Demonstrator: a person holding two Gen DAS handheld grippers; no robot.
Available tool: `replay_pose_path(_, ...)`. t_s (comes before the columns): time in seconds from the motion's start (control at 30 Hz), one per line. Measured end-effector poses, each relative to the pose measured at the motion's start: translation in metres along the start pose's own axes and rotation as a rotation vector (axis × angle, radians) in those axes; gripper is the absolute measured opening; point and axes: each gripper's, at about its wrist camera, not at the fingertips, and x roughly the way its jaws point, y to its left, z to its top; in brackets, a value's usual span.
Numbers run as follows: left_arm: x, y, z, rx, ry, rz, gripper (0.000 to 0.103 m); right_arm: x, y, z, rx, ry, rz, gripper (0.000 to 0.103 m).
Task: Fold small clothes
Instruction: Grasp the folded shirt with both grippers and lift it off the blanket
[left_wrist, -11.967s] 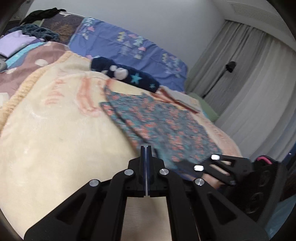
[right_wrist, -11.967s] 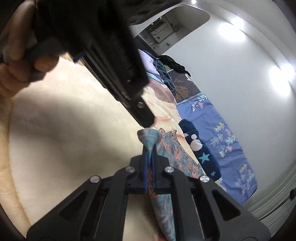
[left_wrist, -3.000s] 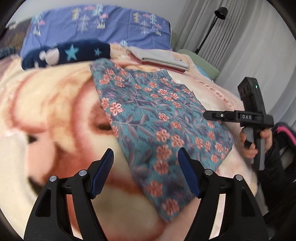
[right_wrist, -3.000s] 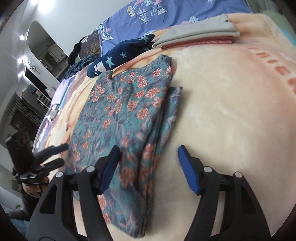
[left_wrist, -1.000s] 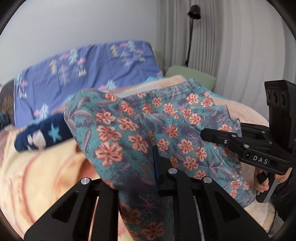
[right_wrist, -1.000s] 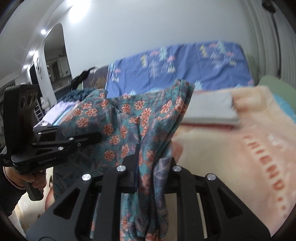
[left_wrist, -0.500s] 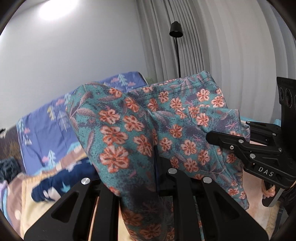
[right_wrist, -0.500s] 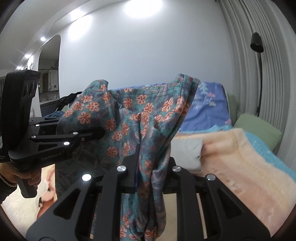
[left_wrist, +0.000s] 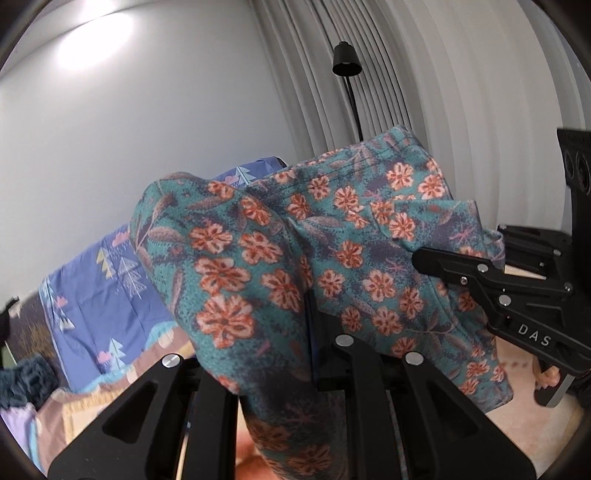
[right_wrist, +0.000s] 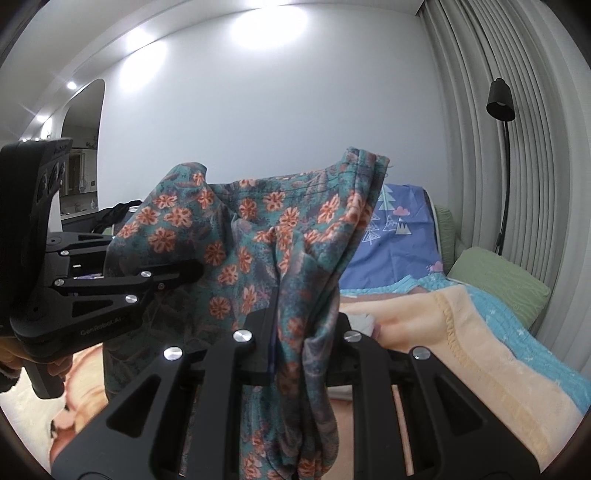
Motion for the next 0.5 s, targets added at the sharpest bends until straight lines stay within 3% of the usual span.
replay_pose_path(0.5,0.071,0.01,0.022,0.071,0.014,0.114,0.015,0.086,-0.028,0.021,0.009,0.016,-0.051,0.016)
